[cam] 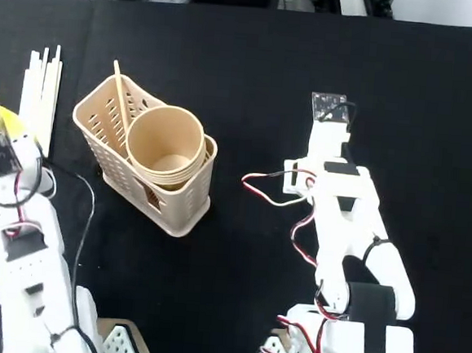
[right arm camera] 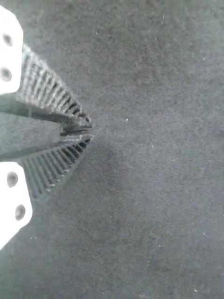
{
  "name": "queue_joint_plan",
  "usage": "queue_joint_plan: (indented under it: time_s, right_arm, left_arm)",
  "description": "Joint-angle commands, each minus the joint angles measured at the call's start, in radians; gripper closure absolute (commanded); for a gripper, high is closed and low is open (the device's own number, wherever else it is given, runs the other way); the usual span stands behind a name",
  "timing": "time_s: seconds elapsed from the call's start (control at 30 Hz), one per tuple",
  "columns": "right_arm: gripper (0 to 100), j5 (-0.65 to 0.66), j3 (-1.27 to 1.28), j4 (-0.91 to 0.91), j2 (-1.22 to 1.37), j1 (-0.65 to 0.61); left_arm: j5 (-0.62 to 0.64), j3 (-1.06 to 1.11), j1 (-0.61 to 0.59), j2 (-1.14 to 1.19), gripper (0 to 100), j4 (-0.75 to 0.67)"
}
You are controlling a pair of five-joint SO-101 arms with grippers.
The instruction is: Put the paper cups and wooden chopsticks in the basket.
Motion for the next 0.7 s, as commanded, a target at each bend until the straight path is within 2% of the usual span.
queue_joint_plan:
  time_s: [0.0, 0.53, 0.67]
  right_arm:
    - [98.5, -0.003, -0.002, -0.014, -0.022, -0.017]
    - [98.5, -0.003, -0.002, -0.014, -0.022, -0.017]
    - [98.5, -0.003, -0.002, -0.014, -0.022, -0.017]
  left_arm:
    - [0.014, 0.016, 0.008, -0.117, 97, 0.003]
    - [0.014, 0.03, 0.002, -0.496, 97, 0.006]
    - [0.014, -0.013, 0.01, -0.577, 97, 0.091]
